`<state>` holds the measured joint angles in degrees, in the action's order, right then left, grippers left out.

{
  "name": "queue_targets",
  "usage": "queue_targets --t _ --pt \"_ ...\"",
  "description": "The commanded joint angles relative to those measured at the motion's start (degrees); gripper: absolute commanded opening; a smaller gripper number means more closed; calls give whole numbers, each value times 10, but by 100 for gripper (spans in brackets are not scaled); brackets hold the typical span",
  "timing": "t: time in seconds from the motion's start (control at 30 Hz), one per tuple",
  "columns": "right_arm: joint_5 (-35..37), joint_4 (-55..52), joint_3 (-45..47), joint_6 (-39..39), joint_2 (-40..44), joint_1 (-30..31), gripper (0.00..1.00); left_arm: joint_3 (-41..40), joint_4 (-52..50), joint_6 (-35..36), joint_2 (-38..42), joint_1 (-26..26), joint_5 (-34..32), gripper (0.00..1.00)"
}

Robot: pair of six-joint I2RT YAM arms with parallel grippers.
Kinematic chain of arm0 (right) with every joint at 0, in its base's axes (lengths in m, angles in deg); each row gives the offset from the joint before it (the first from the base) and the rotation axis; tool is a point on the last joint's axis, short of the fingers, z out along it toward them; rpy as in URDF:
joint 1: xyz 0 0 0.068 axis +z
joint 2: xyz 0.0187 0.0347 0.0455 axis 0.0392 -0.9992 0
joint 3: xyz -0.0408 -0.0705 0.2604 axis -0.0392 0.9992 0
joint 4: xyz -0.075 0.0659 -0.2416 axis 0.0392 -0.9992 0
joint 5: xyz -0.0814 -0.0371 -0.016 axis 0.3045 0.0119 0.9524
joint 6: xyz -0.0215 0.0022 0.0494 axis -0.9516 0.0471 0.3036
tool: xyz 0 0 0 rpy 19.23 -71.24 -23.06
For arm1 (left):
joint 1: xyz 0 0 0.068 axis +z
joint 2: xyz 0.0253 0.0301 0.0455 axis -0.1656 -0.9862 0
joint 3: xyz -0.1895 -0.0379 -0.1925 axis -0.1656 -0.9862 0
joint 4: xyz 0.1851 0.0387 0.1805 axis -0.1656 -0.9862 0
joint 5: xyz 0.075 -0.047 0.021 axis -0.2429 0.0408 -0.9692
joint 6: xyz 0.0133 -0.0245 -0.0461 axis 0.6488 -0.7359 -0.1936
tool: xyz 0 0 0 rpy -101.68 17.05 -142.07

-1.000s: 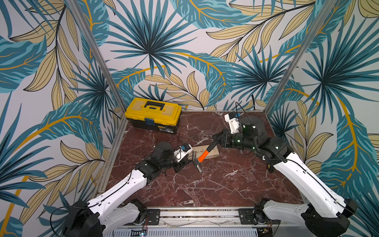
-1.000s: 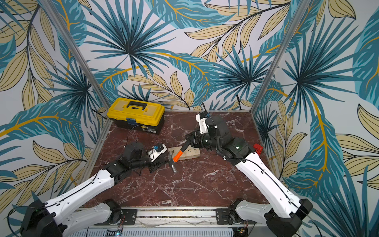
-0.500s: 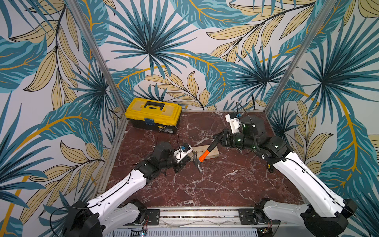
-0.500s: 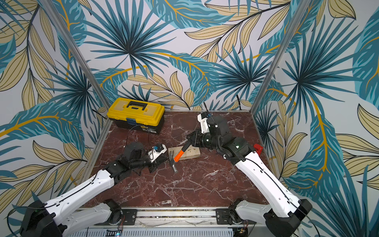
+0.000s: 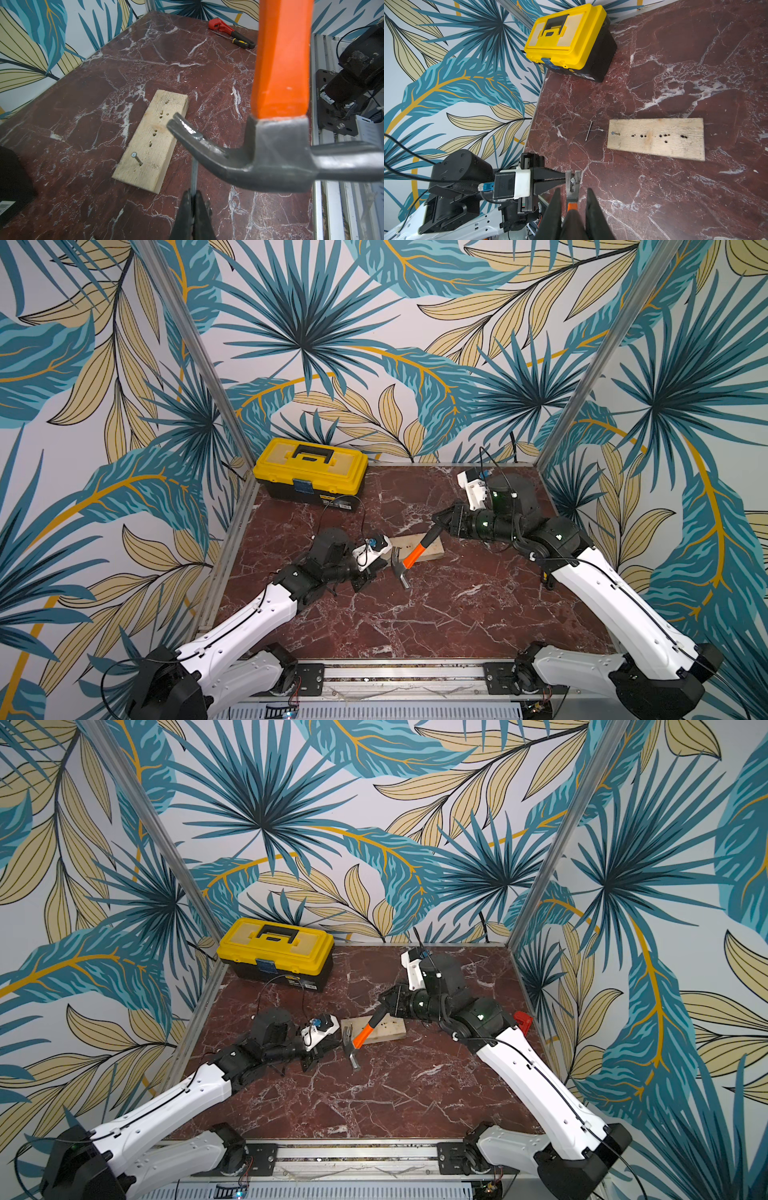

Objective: Use a claw hammer to pull out a nail
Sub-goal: Pick up the nail.

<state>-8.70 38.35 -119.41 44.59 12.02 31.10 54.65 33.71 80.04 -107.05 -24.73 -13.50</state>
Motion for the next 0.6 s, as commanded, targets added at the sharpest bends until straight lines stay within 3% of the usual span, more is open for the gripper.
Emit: queue_targets --t 0.0,0.4,0.57 --pt "-44 28 11 20 10 2 0 14 11 -12 13 3 -7 0" --pt "-141 61 18 15 -10 -4 0 -4 24 -10 63 3 -18 0" --pt "-196 72 39 9 -1 -37 0 -27 18 6 107 3 -26 0"
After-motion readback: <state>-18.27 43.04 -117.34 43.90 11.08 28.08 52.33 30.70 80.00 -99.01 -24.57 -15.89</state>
